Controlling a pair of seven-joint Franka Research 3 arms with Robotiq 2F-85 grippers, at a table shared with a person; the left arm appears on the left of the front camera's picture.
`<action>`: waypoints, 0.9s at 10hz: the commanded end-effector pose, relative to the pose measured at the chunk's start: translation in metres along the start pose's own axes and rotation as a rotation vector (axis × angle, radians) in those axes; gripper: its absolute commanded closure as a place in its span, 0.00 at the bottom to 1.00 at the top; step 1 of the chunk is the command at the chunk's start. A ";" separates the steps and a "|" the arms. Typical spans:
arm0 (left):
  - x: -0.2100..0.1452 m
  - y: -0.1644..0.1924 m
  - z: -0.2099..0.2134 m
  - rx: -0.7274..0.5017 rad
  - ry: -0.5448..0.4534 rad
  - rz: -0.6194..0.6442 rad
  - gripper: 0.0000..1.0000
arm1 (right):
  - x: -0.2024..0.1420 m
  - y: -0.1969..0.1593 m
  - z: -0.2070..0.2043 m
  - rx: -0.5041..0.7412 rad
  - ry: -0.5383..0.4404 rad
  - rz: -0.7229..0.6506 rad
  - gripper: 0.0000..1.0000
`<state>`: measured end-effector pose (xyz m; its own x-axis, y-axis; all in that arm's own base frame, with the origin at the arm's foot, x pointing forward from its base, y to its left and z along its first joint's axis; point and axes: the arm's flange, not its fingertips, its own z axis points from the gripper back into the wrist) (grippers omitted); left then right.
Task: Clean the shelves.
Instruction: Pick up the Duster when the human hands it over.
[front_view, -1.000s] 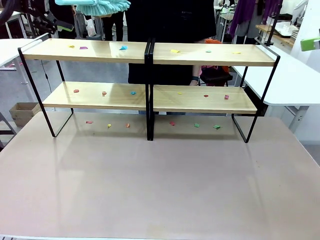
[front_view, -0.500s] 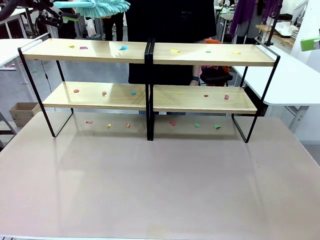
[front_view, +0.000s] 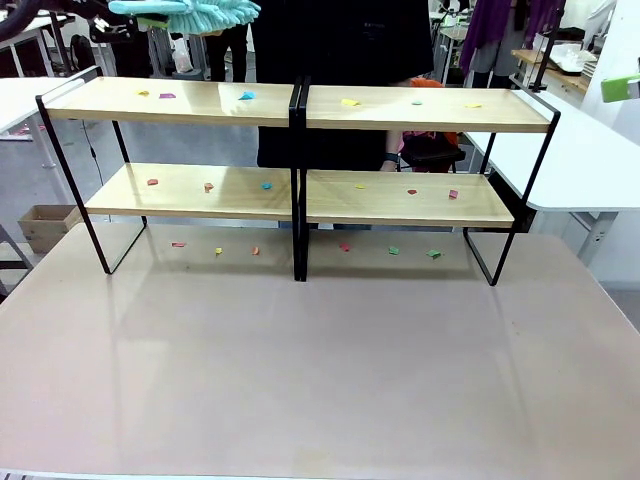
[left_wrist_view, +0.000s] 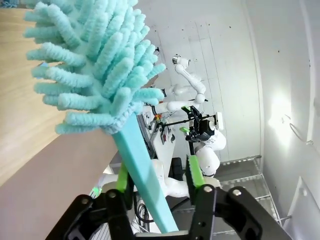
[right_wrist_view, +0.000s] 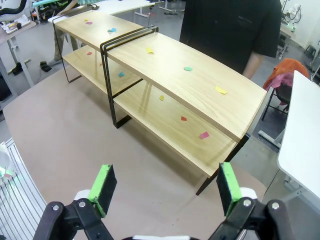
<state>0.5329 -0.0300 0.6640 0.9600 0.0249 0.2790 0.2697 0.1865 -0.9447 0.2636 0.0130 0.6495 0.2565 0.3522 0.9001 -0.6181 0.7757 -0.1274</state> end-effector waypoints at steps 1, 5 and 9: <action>-0.001 -0.002 -0.001 0.027 -0.025 -0.015 1.00 | 0.001 -0.001 0.000 0.004 -0.005 0.000 0.00; -0.002 0.000 0.003 0.026 -0.028 -0.018 1.00 | 0.001 -0.001 0.000 0.004 -0.005 0.000 0.00; -0.026 -0.023 0.018 0.016 0.032 -0.107 1.00 | 0.001 -0.001 0.000 0.004 -0.005 0.000 0.00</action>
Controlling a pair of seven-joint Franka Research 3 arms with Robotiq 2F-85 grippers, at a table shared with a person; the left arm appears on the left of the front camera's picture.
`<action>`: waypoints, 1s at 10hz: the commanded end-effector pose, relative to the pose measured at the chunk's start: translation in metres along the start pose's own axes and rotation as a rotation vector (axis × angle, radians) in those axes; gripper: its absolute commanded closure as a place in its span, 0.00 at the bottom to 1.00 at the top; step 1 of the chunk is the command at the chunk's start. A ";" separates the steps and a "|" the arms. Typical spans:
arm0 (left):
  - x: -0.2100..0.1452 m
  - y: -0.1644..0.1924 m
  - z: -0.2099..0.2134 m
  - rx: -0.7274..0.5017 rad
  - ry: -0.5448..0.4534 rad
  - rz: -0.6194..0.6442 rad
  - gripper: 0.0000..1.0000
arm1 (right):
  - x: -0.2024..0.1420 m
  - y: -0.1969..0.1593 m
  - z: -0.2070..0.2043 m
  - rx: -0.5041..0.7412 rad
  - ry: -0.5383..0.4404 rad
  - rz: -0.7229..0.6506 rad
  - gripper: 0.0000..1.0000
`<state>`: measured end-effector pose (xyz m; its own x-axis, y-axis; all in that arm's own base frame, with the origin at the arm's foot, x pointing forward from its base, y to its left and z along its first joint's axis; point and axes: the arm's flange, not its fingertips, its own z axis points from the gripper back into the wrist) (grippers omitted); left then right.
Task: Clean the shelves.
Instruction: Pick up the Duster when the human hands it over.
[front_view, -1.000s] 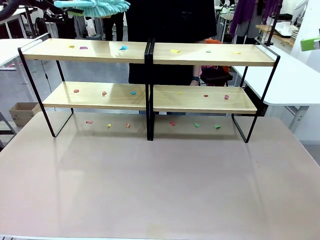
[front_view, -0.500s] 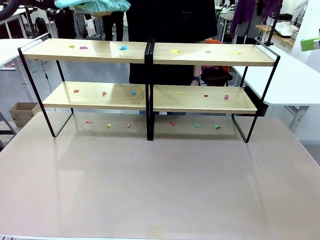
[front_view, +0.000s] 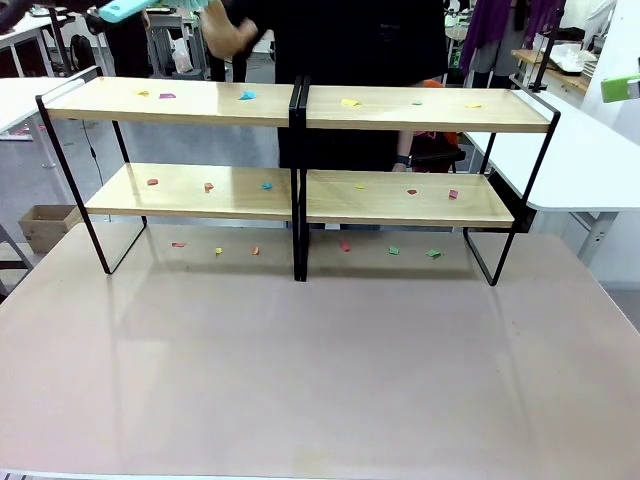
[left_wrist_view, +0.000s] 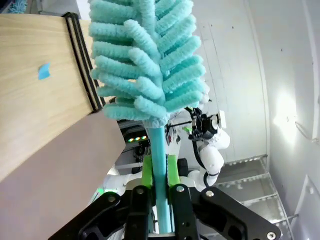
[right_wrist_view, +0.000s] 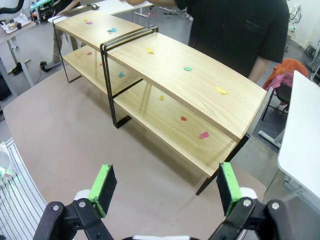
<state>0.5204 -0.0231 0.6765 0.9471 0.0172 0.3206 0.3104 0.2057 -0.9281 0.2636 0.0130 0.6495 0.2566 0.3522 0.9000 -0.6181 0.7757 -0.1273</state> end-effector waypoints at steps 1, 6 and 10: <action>-0.036 -0.028 0.023 0.057 0.142 -0.217 1.00 | 0.001 -0.001 0.000 0.004 -0.005 0.000 0.00; -0.207 -0.098 0.163 0.344 0.209 -0.542 1.00 | 0.001 -0.001 0.000 0.004 -0.005 0.000 0.00; -0.308 -0.056 0.212 0.463 0.058 -0.445 1.00 | 0.001 -0.001 0.000 0.004 -0.005 0.000 0.00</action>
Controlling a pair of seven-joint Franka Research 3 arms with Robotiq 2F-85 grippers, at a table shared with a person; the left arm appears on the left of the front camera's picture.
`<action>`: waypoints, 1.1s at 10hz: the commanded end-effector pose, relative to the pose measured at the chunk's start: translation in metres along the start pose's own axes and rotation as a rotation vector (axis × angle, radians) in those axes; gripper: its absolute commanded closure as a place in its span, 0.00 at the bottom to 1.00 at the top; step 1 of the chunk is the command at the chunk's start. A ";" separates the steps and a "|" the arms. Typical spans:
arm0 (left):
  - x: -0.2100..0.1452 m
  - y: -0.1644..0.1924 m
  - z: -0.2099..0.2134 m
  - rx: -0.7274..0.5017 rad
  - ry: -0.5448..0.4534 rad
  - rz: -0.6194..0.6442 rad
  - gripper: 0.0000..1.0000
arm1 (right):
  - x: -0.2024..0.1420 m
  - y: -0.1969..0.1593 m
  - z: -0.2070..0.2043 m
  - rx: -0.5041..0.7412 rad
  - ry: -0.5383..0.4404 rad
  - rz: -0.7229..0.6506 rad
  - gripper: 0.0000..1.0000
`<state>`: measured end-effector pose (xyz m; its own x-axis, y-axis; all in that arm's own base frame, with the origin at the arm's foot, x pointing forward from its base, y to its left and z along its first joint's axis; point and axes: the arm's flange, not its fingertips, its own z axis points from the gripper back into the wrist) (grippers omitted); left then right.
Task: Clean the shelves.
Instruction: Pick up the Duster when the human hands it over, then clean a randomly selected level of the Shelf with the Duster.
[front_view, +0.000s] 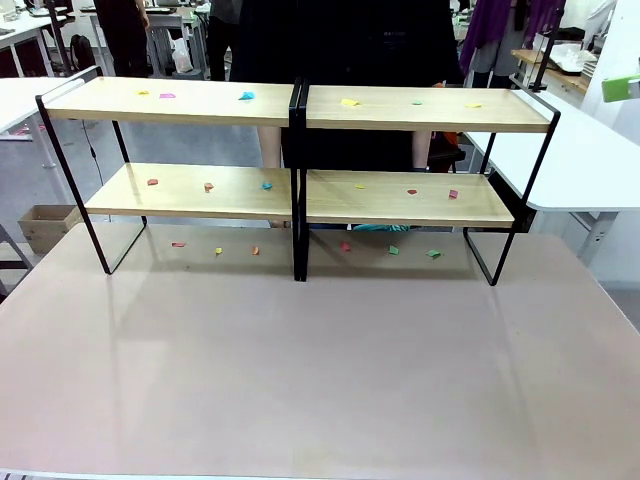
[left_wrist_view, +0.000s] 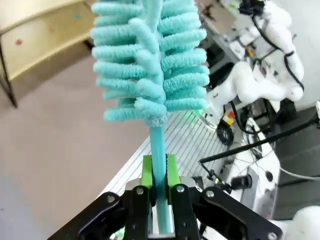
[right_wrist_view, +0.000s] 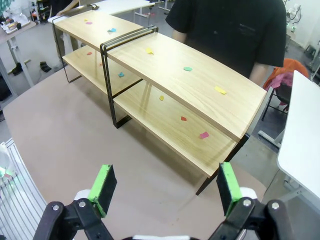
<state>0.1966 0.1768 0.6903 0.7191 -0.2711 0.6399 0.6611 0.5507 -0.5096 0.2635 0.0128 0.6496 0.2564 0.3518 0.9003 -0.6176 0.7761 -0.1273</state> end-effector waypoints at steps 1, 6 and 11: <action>-0.035 0.014 -0.016 0.075 -0.077 0.162 1.00 | 0.000 -0.001 0.000 0.004 -0.004 0.000 0.00; -0.065 0.034 -0.016 0.070 -0.057 0.242 1.00 | 0.000 -0.001 0.000 0.004 -0.004 0.000 0.00; -0.065 0.034 -0.016 0.070 -0.057 0.242 1.00 | 0.000 -0.001 0.000 0.004 -0.004 0.000 0.00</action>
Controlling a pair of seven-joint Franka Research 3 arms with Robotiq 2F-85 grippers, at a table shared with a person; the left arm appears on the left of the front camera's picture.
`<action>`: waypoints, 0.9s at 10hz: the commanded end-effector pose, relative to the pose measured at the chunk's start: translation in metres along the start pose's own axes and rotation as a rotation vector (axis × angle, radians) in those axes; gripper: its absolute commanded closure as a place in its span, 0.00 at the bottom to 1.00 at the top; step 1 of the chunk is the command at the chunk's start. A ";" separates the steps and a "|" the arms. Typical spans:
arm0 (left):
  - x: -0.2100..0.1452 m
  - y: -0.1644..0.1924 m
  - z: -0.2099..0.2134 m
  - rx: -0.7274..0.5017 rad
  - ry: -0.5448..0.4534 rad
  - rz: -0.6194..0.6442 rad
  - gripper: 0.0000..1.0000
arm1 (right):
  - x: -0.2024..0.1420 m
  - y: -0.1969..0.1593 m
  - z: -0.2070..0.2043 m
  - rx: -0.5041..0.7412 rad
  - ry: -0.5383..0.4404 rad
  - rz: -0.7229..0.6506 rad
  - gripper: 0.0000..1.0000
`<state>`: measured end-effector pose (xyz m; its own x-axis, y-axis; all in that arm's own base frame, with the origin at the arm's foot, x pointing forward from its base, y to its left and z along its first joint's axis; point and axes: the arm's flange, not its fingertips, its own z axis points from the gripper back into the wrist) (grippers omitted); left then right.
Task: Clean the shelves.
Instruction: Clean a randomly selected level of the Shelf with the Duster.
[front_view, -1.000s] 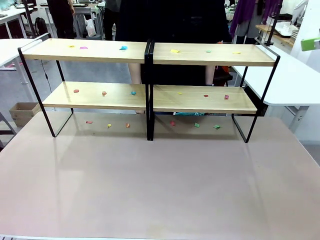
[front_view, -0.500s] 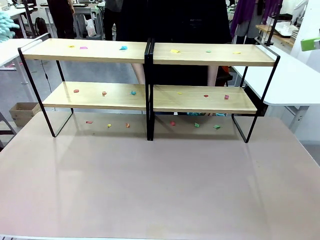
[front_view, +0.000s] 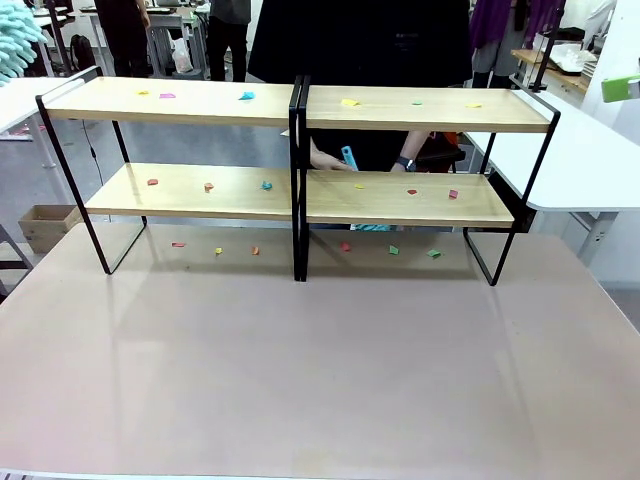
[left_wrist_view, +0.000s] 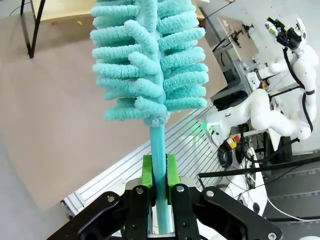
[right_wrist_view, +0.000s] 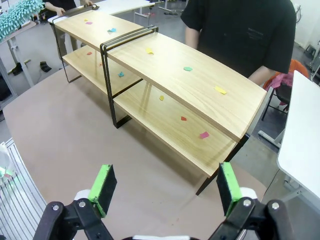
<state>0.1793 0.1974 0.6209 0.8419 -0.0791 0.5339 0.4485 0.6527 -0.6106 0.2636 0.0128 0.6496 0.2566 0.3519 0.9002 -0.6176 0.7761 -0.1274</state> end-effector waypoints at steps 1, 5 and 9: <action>-0.003 -0.001 0.005 -0.006 -0.001 -0.003 1.00 | 0.001 -0.001 0.000 0.004 -0.005 0.000 0.00; 0.028 -0.022 -0.001 0.032 -0.031 0.008 0.87 | 0.001 -0.001 0.000 0.004 -0.005 0.000 0.00; 0.122 -0.124 -0.039 -0.018 0.139 0.074 0.87 | 0.001 -0.001 0.000 0.004 -0.005 0.000 0.00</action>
<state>0.2242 0.0855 0.7255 0.8716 -0.1178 0.4758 0.4278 0.6567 -0.6211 0.2635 0.0129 0.6496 0.2565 0.3522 0.9001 -0.6177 0.7760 -0.1276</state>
